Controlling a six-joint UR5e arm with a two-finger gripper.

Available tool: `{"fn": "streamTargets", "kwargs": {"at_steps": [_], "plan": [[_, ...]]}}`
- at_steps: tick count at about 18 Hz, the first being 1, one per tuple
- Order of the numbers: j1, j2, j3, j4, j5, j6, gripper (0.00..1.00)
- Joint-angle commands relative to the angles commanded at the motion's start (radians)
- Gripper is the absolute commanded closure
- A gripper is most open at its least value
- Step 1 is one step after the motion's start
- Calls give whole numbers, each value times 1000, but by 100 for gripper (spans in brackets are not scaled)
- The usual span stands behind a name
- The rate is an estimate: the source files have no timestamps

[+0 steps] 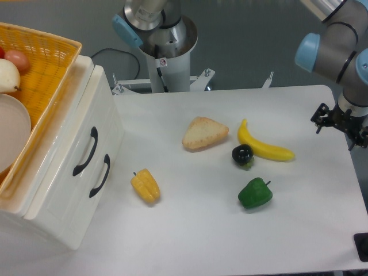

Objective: Slide the top white drawer open
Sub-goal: 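Lift the gripper from its start pose beside the banana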

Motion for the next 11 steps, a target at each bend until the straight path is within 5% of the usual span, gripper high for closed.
{"fn": "streamTargets", "kwargs": {"at_steps": [5, 9, 11], "plan": [[-3, 2, -14, 8, -2, 11, 0], [3, 9, -96, 147, -2, 0, 0], [-1, 11, -104, 152, 2, -3, 0]]}}
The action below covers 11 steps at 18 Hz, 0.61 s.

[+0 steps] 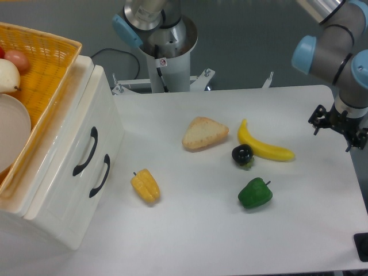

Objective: Slide the top white drawer open
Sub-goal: 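Lift the gripper from its start pose beside the banana, then move the gripper over the table toward the upper drawer handle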

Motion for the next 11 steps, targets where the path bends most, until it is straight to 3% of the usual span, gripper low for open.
{"fn": "streamTargets", "kwargs": {"at_steps": [1, 4, 7, 11], "plan": [[-3, 2, 0, -2, -5, -24, 0], [-17, 9, -8, 0, -12, -265, 0], [-57, 38, -17, 2, -95, -322, 0], [-58, 129, -106, 2, -202, -373, 0]]}}
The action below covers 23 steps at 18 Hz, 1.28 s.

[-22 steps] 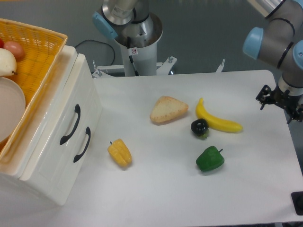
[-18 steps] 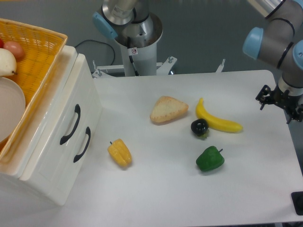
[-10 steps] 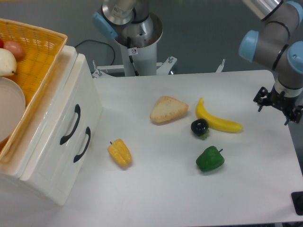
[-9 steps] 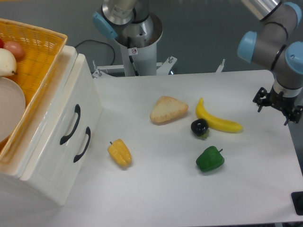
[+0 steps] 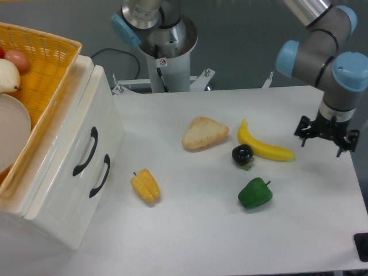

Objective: Slide the top white drawer open
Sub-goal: 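Move the gripper over the table toward the upper drawer handle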

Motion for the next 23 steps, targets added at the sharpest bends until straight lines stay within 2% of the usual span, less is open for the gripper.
{"fn": "streamTargets", "kwargs": {"at_steps": [3, 5, 9, 11, 14, 17, 20, 23], "plan": [[-9, 43, -39, -14, 3, -32, 0], [-14, 69, -57, -69, 1, -37, 0], [-61, 115, -51, -188, 0, -109, 0], [-104, 123, -49, -224, 3, -146, 0], [-158, 140, -34, -322, 4, -201, 0], [-204, 167, -23, -386, 3, -247, 0], [-265, 190, -22, -411, -5, -326, 0], [-336, 189, -5, -419, -52, -442, 0]]}}
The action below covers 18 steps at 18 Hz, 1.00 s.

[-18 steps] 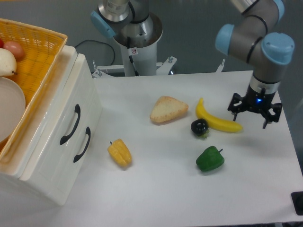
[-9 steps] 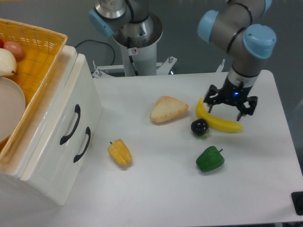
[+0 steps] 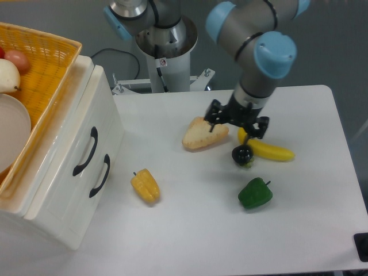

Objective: Slide the top white drawer open
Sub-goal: 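Move the gripper over the table toward the upper drawer handle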

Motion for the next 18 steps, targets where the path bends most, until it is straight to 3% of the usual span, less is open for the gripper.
{"fn": "streamTargets", "kwargs": {"at_steps": [4, 10, 18], "plan": [[-40, -5, 29, -5, -89, -66, 0], [-80, 3, 34, -81, -181, -68, 0], [-135, 0, 63, -87, -267, -131, 0]]}}
